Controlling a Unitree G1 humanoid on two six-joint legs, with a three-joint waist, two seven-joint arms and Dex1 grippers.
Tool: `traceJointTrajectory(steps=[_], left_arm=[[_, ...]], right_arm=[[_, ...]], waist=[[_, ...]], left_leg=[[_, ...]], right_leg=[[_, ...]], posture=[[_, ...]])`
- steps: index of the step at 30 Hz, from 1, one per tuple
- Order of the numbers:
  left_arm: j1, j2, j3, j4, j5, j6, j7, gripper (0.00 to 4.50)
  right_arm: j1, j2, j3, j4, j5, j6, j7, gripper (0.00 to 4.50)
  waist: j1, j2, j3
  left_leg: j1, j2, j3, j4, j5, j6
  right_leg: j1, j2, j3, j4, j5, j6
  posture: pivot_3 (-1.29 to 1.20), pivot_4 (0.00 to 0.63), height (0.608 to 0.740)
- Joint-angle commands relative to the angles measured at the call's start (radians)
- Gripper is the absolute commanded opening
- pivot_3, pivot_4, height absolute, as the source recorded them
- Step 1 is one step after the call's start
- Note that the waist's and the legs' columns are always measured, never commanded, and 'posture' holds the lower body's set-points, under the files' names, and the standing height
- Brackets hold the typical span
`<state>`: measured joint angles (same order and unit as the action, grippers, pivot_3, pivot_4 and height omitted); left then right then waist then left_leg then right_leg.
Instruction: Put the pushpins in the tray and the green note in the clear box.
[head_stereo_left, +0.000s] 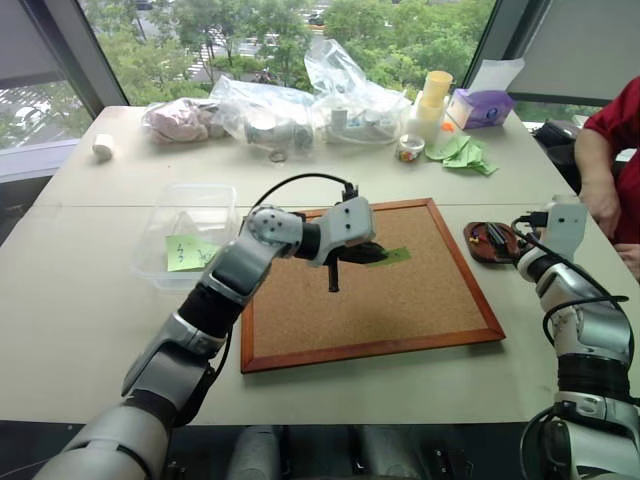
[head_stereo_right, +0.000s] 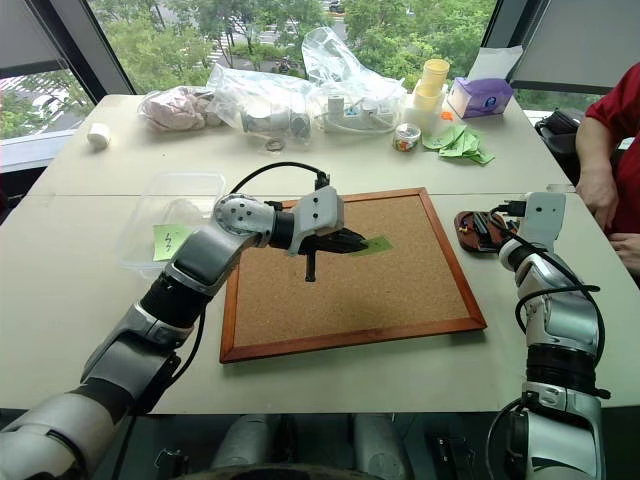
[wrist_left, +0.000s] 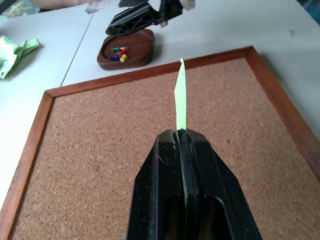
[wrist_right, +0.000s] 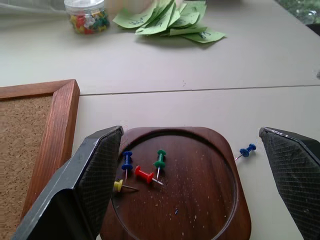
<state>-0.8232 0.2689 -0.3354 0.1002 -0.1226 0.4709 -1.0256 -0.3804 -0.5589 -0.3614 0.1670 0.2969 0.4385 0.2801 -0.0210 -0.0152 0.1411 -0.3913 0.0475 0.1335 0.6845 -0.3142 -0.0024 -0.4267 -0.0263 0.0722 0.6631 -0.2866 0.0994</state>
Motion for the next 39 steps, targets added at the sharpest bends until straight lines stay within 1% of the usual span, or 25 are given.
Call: traceJointTrajectory(steps=[1, 5, 9, 11, 13, 16, 19, 23, 29, 32, 33, 34, 35, 39], left_arm=[[-0.038, 0.014, 0.124, -0.083, -0.062, 0.148, 0.085, 0.0], [-0.038, 0.094, 0.247, -0.187, -0.072, 0.393, 0.222, 0.0], [-0.01, 0.178, 0.316, -0.306, -0.017, 0.595, 0.393, 0.0], [0.011, 0.198, 0.328, -0.359, 0.055, 0.642, 0.515, 0.0], [0.039, 0.151, 0.376, -0.418, 0.159, 0.746, 0.704, 0.0], [0.082, 0.082, 0.437, -0.515, 0.193, 0.885, 0.806, 0.0], [0.143, 0.054, 0.478, -0.581, 0.257, 0.975, 0.911, 0.0], [0.176, 0.051, 0.517, -0.576, 0.254, 0.99, 0.939, 0.0], [0.186, 0.021, 0.574, -0.54, 0.233, 0.974, 0.952, 0.0], [0.194, 0.02, 0.579, -0.529, 0.226, 0.963, 0.949, 1.02], [0.195, 0.024, 0.578, -0.526, 0.225, 0.958, 0.95, 1.54], [0.194, 0.026, 0.578, -0.523, 0.224, 0.955, 0.952, 1.93], [0.193, 0.031, 0.578, -0.519, 0.225, 0.95, 0.954, 2.51], [0.19, 0.04, 0.583, -0.512, 0.225, 0.938, 0.964, 4.34]], right_arm=[[-0.009, -0.052, 0.022, -0.163, 0.028, 0.001, 0.086, 4.45], [-0.017, -0.085, 0.085, -0.378, 0.198, 0.138, 0.27, 4.45], [-0.044, -0.117, 0.175, -0.508, 0.317, 0.272, 0.39, 4.45], [-0.067, -0.12, 0.212, -0.532, 0.348, 0.305, 0.428, 4.45], [-0.096, -0.121, 0.251, -0.549, 0.36, 0.32, 0.463, 4.45], [-0.121, -0.123, 0.28, -0.551, 0.366, 0.332, 0.496, 4.45], [-0.142, -0.136, 0.313, -0.55, 0.39, 0.352, 0.559, 4.45], [-0.137, -0.182, 0.352, -0.564, 0.405, 0.375, 0.647, 4.45], [-0.136, -0.186, 0.364, -0.555, 0.385, 0.362, 0.654, 4.45], [-0.13, -0.183, 0.356, -0.557, 0.383, 0.363, 0.639, 4.5], [-0.128, -0.184, 0.354, -0.557, 0.382, 0.363, 0.636, 4.5], [-0.125, -0.186, 0.352, -0.558, 0.381, 0.363, 0.634, 4.5], [-0.123, -0.186, 0.349, -0.558, 0.382, 0.364, 0.629, 4.5], [-0.116, -0.188, 0.341, -0.56, 0.385, 0.365, 0.619, 4.5]], waist=[[-0.002, 0.001, 0.001], [-0.02, 0.001, 0.001], [-0.021, 0.001, 0.001], [-0.018, 0.0, 0.001], [-0.015, 0.0, 0.002], [-0.005, -0.002, 0.002], [0.004, -0.003, 0.002], [0.008, -0.003, 0.003], [0.008, -0.005, 0.002], [0.007, -0.005, 0.002], [0.007, -0.005, 0.002], [0.007, -0.005, 0.002], [0.007, -0.005, 0.002], [0.007, -0.005, 0.002]], left_leg=[[0.0, 0.0, 0.0, 0.0, 0.0, 0.0], [0.0, 0.001, -0.002, 0.0, 0.0, 0.0], [0.0, 0.001, -0.003, 0.0, 0.0, 0.0], [0.0, 0.001, -0.002, 0.0, 0.0, 0.0], [0.0, 0.0, -0.003, 0.0, 0.0, 0.0], [-0.001, 0.0, -0.003, 0.0, 0.0, 0.001], [-0.001, 0.0, -0.002, 0.001, 0.0, 0.0], [-0.001, 0.0, -0.003, 0.001, 0.0, 0.0], [-0.001, 0.0, -0.003, 0.0, 0.0, 0.0], [-0.001, 0.0, -0.003, 0.0, 0.0, 0.0], [-0.001, 0.0, -0.003, 0.0, 0.0, 0.0], [-0.001, 0.0, -0.003, 0.0, 0.0, 0.0], [-0.001, 0.0, -0.003, 0.0, 0.0, 0.0], [-0.001, 0.0, -0.003, 0.0, 0.0, 0.0]], right_leg=[[0.0, 0.0, 0.0, 0.0, 0.0, 0.0], [0.0, 0.001, 0.0, 0.001, 0.0, 0.0], [0.0, 0.001, -0.001, 0.001, 0.0, 0.0], [0.0, 0.0, -0.001, 0.001, 0.0, 0.0], [0.0, -0.001, -0.001, 0.001, 0.0, 0.0], [0.0, -0.001, -0.002, 0.001, 0.0, 0.0], [0.0, -0.002, -0.002, 0.001, 0.0, 0.0], [0.0, -0.002, -0.002, 0.001, 0.0, 0.0], [0.0, -0.003, -0.003, 0.001, 0.0, 0.0], [0.0, -0.003, -0.003, 0.001, 0.0, 0.0], [0.0, -0.003, -0.003, 0.001, 0.0, 0.0], [0.0, -0.003, -0.003, 0.001, 0.0, 0.0], [0.0, -0.003, -0.003, 0.001, 0.0, 0.0], [0.0, -0.003, -0.003, 0.001, 0.0, 0.0]], posture=[[0.0, 0.15, 0.738], [0.0, 0.15, 0.738], [0.0, 0.15, 0.738], [0.0, 0.15, 0.738], [0.0, 0.15, 0.738], [0.0, 0.15, 0.738], [0.0, 0.15, 0.738], [0.0, 0.15, 0.738], [0.0, 0.15, 0.738], [0.0, 0.15, 0.738], [0.0, 0.15, 0.738], [0.0, 0.15, 0.738], [0.0, 0.15, 0.738], [0.0, 0.15, 0.738]])
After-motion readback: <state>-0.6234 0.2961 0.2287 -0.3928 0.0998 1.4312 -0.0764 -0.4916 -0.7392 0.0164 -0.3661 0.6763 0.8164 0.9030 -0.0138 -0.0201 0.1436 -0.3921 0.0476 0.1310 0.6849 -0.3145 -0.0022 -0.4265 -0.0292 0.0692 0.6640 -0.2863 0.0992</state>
